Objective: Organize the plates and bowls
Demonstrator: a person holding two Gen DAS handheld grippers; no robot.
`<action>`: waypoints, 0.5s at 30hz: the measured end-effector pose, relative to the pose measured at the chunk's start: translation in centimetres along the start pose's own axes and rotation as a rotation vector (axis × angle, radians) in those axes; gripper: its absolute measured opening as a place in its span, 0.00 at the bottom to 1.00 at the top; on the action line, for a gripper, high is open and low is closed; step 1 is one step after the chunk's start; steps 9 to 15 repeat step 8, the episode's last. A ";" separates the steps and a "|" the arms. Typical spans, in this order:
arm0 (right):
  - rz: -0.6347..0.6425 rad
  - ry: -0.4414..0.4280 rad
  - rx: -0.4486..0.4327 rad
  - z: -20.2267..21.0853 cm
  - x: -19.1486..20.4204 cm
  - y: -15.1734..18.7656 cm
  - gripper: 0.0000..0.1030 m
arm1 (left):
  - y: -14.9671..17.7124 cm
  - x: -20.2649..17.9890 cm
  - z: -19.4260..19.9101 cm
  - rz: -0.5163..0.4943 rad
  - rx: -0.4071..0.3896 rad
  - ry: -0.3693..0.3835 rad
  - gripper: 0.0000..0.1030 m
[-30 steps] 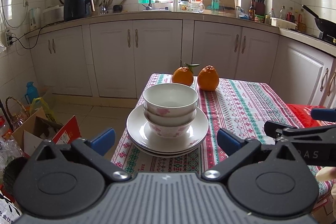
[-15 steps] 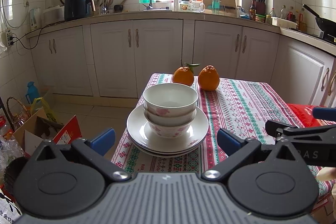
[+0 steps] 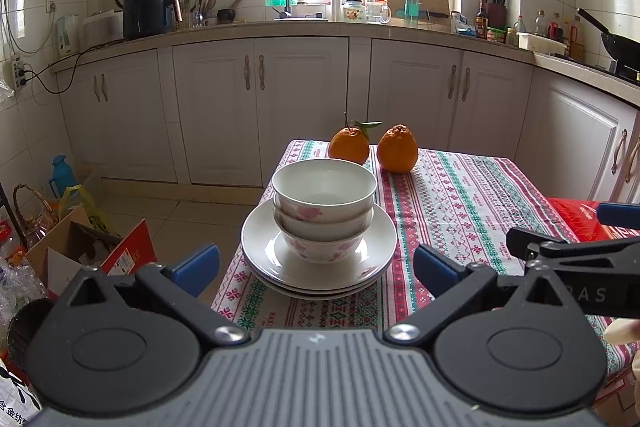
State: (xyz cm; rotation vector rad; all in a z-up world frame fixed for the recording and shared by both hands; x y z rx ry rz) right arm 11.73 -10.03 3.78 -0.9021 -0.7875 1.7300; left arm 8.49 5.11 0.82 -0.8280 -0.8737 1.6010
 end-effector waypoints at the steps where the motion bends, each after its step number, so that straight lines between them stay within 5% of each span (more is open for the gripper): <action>1: 0.000 0.000 0.000 0.0 0.0 0.0 1.00 | 0.0 0.0 0.0 0.000 0.000 0.000 1.00; 15: -0.001 0.002 -0.002 0.1 -0.1 0.0 1.00 | 0.0 -0.1 0.1 -0.002 -0.002 -0.002 0.99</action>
Point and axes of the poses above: each gripper's, at about its wrist camera, not at the fingertips, and z roughly against the way its jaws point, x to its left, y to its underside, the point moved 6 cm from there along -z, roughly the way its jaws point, and after that the axes turned 5 degrees about z, right-handed, at the moved point
